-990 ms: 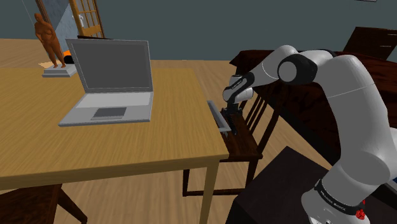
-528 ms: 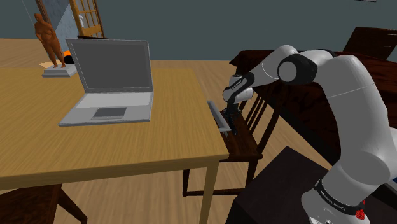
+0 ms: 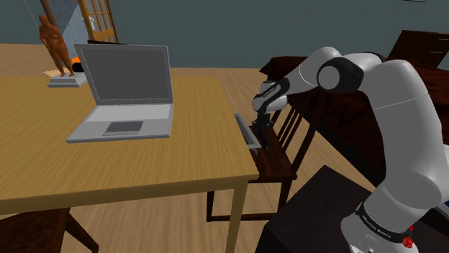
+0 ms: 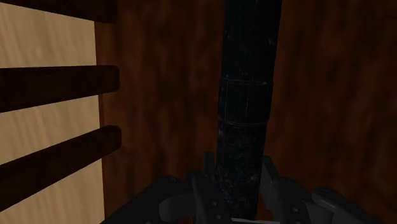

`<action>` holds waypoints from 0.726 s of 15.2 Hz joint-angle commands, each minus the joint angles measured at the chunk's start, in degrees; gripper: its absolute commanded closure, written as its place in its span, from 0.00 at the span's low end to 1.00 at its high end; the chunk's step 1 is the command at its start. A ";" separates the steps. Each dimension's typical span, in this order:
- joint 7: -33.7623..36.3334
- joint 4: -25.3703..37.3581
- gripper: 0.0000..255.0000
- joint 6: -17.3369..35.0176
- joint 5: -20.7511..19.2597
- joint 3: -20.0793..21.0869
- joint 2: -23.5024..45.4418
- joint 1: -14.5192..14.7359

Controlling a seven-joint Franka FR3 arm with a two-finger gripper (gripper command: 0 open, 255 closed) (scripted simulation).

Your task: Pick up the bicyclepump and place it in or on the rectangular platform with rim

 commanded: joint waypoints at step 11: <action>0.29 -0.97 1.00 -5.75 -0.84 -0.78 -6.75 0.56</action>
